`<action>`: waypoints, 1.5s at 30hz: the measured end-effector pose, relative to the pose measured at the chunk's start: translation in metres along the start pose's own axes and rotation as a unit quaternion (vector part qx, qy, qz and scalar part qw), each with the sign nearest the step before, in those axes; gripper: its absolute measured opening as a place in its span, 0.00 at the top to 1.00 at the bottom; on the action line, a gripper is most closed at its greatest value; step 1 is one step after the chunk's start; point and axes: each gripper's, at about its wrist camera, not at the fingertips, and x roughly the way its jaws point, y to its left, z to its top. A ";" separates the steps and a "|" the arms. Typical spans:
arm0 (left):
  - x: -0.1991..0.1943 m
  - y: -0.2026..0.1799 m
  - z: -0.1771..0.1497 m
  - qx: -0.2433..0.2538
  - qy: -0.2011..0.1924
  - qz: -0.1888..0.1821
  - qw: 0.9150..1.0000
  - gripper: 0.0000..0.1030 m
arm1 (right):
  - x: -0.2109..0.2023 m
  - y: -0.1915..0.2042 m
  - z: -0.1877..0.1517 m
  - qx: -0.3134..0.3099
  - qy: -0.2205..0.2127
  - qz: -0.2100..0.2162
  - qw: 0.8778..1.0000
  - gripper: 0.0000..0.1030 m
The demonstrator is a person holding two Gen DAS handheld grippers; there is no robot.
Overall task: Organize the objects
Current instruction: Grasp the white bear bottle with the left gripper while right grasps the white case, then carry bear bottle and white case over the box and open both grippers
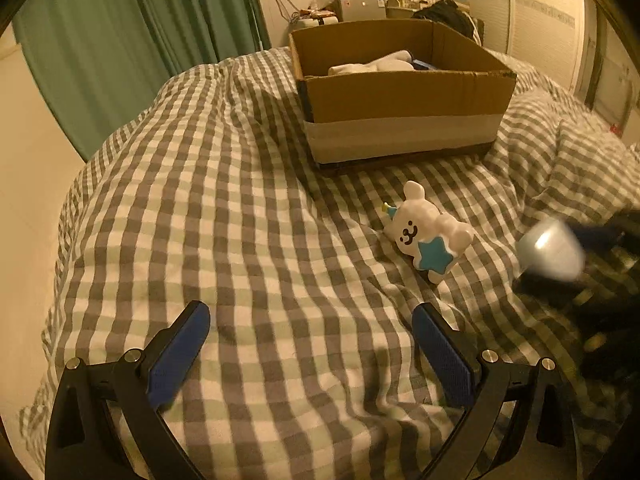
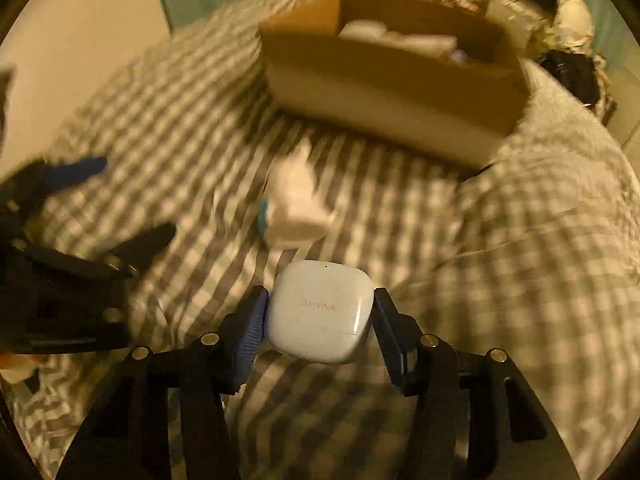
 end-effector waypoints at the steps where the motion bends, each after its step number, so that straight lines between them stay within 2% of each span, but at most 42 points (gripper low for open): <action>1: 0.001 -0.005 0.003 0.006 0.000 -0.002 1.000 0.00 | -0.008 -0.004 0.000 0.004 -0.011 -0.007 1.000 0.49; 8: 0.016 -0.045 0.031 0.028 -0.010 -0.049 0.998 0.00 | -0.038 -0.026 0.011 0.008 -0.051 -0.038 0.998 0.49; 11: 0.034 -0.056 0.038 0.032 0.006 -0.063 0.997 0.00 | -0.035 -0.036 0.025 0.014 -0.053 -0.043 0.998 0.49; 16: 0.072 -0.060 0.047 0.016 0.054 -0.086 0.995 0.00 | -0.015 -0.053 0.022 0.049 -0.031 -0.009 0.998 0.49; 18: 0.081 -0.060 0.049 0.011 0.064 -0.099 0.993 0.04 | -0.012 -0.054 0.021 0.053 -0.032 0.003 0.998 0.49; 20: 0.087 -0.060 0.049 0.006 0.070 -0.105 0.992 0.20 | -0.013 -0.055 0.021 0.056 -0.035 0.009 0.998 0.49; 21: 0.088 -0.060 0.049 0.006 0.070 -0.109 0.992 0.23 | -0.013 -0.055 0.021 0.056 -0.035 0.010 0.998 0.49; 23: 0.084 -0.061 0.049 0.012 0.063 -0.117 0.991 0.37 | -0.011 -0.054 0.021 0.055 -0.033 0.008 0.998 0.49; 29: 0.070 -0.058 0.047 0.013 0.052 -0.109 0.993 0.37 | -0.010 -0.052 0.020 0.050 -0.033 0.001 0.998 0.49; 33: 0.046 -0.049 0.043 0.009 0.036 -0.107 0.994 0.37 | -0.012 -0.048 0.020 0.045 -0.037 -0.004 0.998 0.49; 45: -0.044 -0.016 0.017 -0.001 -0.029 -0.113 0.993 0.37 | -0.064 -0.011 0.016 0.019 -0.072 -0.035 0.997 0.49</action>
